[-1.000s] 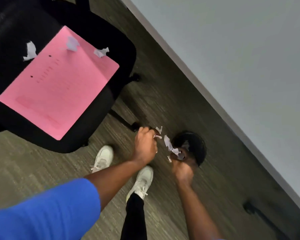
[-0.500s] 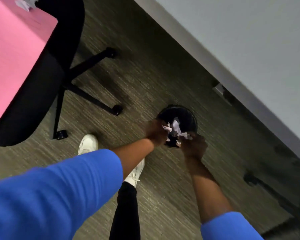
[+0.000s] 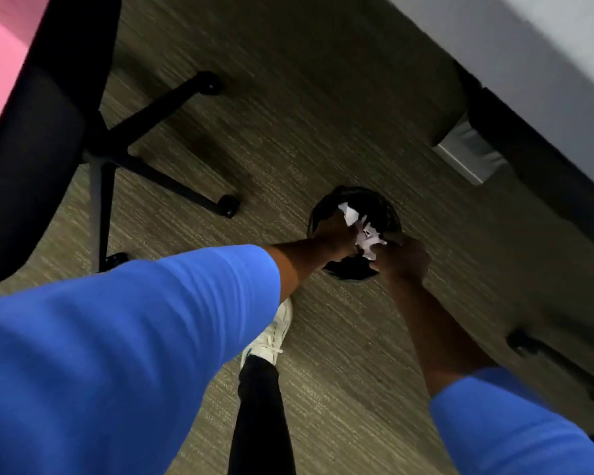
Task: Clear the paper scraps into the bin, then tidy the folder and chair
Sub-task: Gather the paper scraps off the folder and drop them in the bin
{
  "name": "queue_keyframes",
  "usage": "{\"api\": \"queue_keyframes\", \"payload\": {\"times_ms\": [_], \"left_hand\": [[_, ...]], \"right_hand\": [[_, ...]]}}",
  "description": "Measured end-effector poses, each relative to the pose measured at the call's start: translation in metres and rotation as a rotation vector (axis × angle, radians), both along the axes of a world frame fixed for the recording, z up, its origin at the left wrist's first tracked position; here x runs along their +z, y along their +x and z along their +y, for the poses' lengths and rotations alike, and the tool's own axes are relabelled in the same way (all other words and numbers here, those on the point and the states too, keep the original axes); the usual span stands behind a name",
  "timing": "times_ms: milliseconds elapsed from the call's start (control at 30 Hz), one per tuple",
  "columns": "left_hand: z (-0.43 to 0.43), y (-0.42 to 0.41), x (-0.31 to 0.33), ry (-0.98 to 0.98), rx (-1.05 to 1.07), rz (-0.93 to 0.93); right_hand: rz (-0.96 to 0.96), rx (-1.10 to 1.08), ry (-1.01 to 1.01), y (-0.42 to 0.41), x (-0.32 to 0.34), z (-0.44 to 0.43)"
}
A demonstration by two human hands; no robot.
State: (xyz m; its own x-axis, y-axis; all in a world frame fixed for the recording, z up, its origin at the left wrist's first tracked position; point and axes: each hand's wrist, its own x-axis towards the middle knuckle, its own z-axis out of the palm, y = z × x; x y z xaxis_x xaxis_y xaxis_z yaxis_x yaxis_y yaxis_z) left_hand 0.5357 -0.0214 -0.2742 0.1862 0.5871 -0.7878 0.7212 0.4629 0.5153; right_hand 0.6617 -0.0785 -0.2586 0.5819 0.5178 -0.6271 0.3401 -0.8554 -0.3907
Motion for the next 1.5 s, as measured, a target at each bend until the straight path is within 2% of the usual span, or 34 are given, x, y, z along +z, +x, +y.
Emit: {"api": "queue_keyframes", "payload": {"times_ms": [100, 333, 533, 667, 767, 867, 1100, 1267, 1367, 1500], "left_hand": [[-0.002, -0.01, 0.002, -0.038, 0.053, -0.034], [-0.017, -0.049, 0.027, 0.049, -0.27, -0.039], [-0.016, -0.085, 0.066, 0.136, -0.277, 0.042], [-0.004, -0.122, 0.101, 0.189, -0.161, 0.086], [0.006, -0.162, 0.129, 0.175, 0.003, 0.07], [0.02, -0.21, 0.153, 0.192, 0.076, 0.114], [0.058, -0.336, 0.214, 0.453, 0.435, 0.113], [0.08, -0.433, 0.245, 0.739, 0.596, 0.425], [0.097, -0.488, 0.251, 0.776, 0.646, 0.593], [0.123, -0.545, 0.249, 0.75, 0.681, 0.684]], "right_hand": [[-0.032, 0.026, 0.032, 0.001, 0.003, -0.004], [-0.015, 0.078, 0.095, -0.017, 0.028, -0.007], [0.022, 0.155, 0.198, -0.061, 0.056, 0.002], [-0.03, 0.205, 0.273, -0.102, 0.085, 0.024], [0.058, 0.224, 0.314, -0.135, 0.108, 0.044], [0.114, 0.267, 0.315, -0.169, 0.127, 0.069], [0.176, 0.435, 0.429, -0.247, 0.168, 0.136], [0.22, 0.674, 0.437, -0.309, 0.209, 0.181], [0.251, 0.824, 0.424, -0.353, 0.232, 0.208], [0.114, 0.958, 0.394, -0.416, 0.244, 0.243]]}}
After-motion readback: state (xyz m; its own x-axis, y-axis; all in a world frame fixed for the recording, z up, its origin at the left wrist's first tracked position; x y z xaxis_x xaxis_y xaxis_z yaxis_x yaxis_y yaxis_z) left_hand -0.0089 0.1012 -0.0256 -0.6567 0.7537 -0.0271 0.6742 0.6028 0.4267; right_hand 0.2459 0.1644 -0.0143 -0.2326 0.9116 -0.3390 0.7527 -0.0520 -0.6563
